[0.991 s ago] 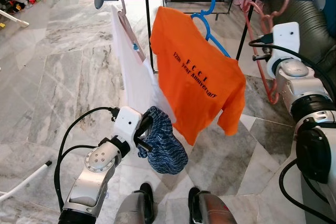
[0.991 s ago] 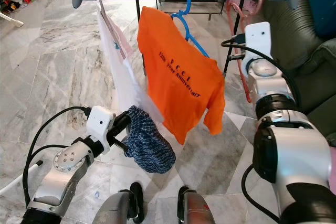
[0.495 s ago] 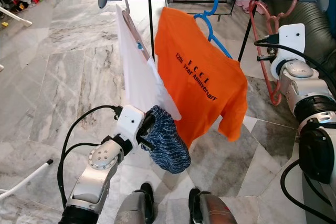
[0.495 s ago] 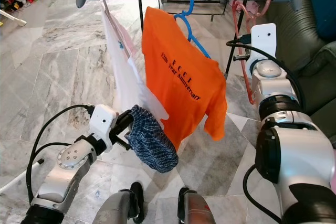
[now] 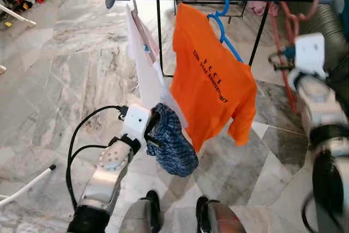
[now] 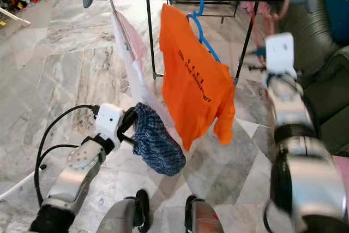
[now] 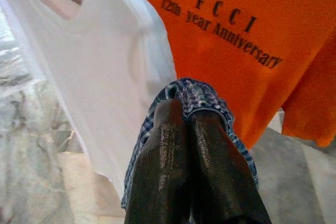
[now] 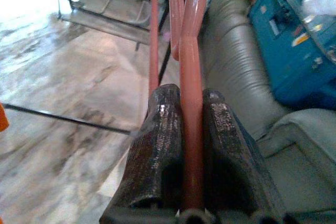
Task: Hang hanger
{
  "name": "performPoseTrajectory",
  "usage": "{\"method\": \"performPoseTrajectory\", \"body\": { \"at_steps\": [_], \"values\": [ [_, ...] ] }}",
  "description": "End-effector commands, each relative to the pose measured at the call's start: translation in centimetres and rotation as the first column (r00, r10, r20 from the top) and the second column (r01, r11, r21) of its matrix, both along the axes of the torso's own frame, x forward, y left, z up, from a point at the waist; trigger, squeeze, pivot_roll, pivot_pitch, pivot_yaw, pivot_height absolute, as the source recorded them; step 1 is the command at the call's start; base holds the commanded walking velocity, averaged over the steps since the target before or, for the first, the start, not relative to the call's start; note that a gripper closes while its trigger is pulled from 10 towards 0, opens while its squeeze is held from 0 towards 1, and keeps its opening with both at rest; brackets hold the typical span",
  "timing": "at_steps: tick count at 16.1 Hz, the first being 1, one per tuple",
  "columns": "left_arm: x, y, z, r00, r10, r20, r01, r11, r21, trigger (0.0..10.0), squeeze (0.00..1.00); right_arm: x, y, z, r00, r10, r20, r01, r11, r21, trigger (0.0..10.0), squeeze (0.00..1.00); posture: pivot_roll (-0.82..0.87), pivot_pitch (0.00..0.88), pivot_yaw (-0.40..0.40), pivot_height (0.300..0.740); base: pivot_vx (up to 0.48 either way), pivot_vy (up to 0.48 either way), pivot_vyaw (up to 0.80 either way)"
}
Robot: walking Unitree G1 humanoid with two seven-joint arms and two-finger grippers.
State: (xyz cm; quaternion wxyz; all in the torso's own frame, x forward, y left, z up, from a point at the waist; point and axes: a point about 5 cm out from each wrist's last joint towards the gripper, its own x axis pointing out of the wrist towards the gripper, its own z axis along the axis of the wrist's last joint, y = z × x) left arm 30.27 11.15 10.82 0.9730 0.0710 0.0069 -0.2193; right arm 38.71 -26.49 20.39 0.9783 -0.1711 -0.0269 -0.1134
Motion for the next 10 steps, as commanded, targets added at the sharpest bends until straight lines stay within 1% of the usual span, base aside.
{"method": "performPoseTrajectory", "body": {
  "at_steps": [1,3,4,5,8,9,10],
  "values": [
    [0.1,0.5,-0.3,0.999,0.034,-0.001,-0.034,0.999,0.016,10.0,0.0,-0.7,-0.3,-0.2,0.998,-0.027,0.052,0.026,0.999,0.018,10.0,0.0,-0.04,0.204,0.058,0.74,0.0,0.0,0.0],
    [0.5,0.3,-0.4,0.999,0.034,-0.008,-0.033,0.999,0.008,10.0,0.0,-2.6,-0.3,-2.0,0.996,-0.037,0.075,0.035,0.999,0.035,10.0,0.0,-0.07,0.198,0.055,0.74,0.0,0.0,0.0],
    [0.7,0.3,-0.5,0.999,0.036,-0.009,-0.036,0.999,0.004,10.0,0.0,-4.3,-0.4,-3.3,0.995,-0.055,0.086,0.053,0.998,0.033,10.0,0.0,-0.09,0.195,0.054,0.74,0.0,0.0,0.0],
    [0.7,0.3,-0.6,0.999,0.038,-0.013,-0.038,0.999,0.0,10.0,0.0,-5.3,-0.5,-4.1,0.994,-0.072,0.085,0.07,0.997,0.031,10.0,0.0,-0.1,0.192,0.054,0.74,0.0,0.0,0.0],
    [0.7,0.3,-1.1,0.998,0.063,-0.025,-0.063,0.998,-0.006,10.0,0.0,-8.8,-0.7,-6.5,0.987,-0.147,0.061,0.146,0.989,0.018,10.0,0.0,-0.14,0.195,0.058,0.74,0.0,0.0,0.0],
    [0.8,0.7,-1.5,0.993,0.102,-0.055,-0.102,0.995,0.006,10.0,0.0,-10.6,-0.4,-7.8,0.985,-0.169,0.031,0.169,0.985,0.019,10.0,0.0,-0.15,0.197,0.059,0.74,0.0,0.0,0.0],
    [0.8,0.8,-1.7,0.995,0.097,-0.038,-0.096,0.995,0.024,10.0,0.0,-11.5,0.1,-8.9,0.983,-0.185,0.002,0.184,0.978,0.093,10.0,0.0,-0.16,0.195,0.06,0.74,0.0,0.0,0.0]
  ]
}}
